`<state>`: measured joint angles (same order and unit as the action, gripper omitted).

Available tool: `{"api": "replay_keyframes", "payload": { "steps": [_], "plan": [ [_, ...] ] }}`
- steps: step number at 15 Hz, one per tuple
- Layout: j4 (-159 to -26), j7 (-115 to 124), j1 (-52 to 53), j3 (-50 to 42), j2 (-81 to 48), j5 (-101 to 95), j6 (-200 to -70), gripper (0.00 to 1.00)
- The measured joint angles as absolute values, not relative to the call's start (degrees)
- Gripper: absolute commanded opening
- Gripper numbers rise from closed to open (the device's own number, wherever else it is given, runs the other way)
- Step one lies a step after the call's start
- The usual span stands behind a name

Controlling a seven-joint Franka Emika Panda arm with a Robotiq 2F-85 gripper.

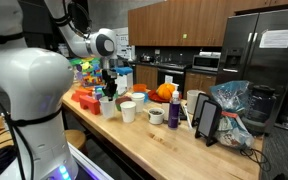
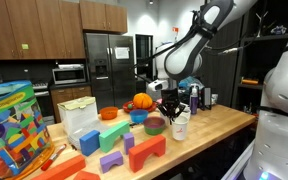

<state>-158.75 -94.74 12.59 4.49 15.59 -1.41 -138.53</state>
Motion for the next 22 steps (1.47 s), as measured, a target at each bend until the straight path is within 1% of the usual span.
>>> {"api": "replay_keyframes", "payload": {
  "steps": [7,14,22],
  "plan": [
    [-158.10,-90.72,14.63,6.88,19.37,-2.17,-139.76,0.01],
    [-152.30,-81.54,14.62,8.13,19.10,-5.83,-142.07,0.01],
    [-145.82,-68.56,11.35,7.75,16.86,-11.03,-143.37,0.01]
  ]
}}
